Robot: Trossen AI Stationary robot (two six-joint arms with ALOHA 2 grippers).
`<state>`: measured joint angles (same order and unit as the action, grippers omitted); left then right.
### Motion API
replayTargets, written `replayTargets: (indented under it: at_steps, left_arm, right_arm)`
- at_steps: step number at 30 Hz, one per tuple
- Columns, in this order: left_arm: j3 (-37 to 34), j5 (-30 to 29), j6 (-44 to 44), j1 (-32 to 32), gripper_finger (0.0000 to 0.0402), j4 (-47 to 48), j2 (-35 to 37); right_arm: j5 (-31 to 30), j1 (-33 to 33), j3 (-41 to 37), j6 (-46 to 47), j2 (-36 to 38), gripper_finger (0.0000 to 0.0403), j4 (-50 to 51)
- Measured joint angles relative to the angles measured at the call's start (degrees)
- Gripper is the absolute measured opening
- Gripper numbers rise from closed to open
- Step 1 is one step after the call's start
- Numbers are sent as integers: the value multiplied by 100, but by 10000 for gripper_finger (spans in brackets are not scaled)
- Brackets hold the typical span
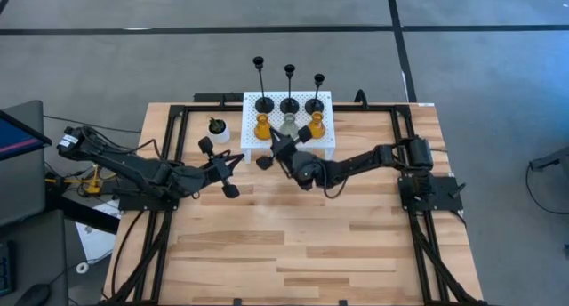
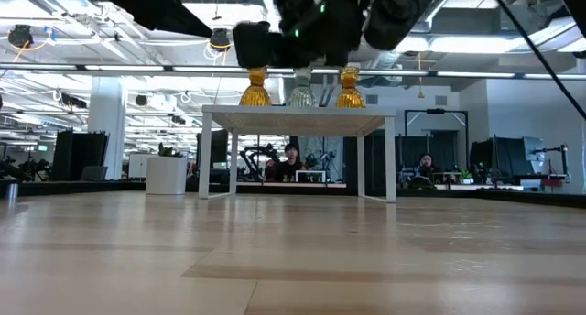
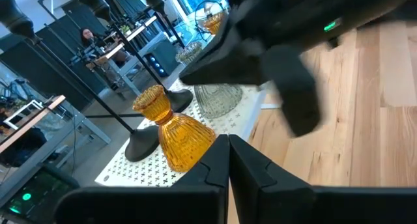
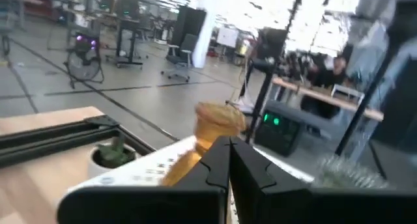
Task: Pick & Place candle stick holders
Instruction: Return to Home Position
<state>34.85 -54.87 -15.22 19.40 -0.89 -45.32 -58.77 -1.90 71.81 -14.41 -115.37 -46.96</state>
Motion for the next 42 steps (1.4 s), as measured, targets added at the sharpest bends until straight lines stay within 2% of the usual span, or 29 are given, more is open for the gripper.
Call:
replayTargets:
  at_steps: [4,8,10,13,17,22,28,33,35,39,42]
  left_arm:
    - [0,2,0,0,4,0,0]
    - [0,2,-219,0,6,0,0]
    - [0,4,-240,23,5,-2,2]
    - [0,152,-252,108,4,0,22]
    - [2,849,-254,289,6,-2,167]
    - [2,1792,-256,439,7,-8,562]
    - [-130,2059,-242,433,4,-37,978]
    - [-582,3284,-270,435,7,-347,1285]
    - [-740,3341,-280,433,6,-348,1400]
    - [-957,2855,-161,428,4,-448,1693]
    - [-1097,2794,-310,431,6,-450,2026]
  right_arm:
    - [-85,-400,-14,-751,345,0,55]
    - [57,-665,-248,-1108,998,0,963]
    - [531,-711,-375,-752,1417,0,1750]
    - [1685,-613,-599,-24,2078,0,2675]
    - [2855,-416,-960,502,2698,0,3610]
    - [3457,-368,-1620,550,3405,0,3735]
    - [4098,-364,-2519,549,4362,0,3733]
    - [4697,-281,-3184,594,5217,0,3713]
    - [4815,-266,-3386,596,5555,0,3719]
    - [4835,-245,-3732,683,6179,0,3731]
    - [4845,-215,-3964,693,6611,0,3776]
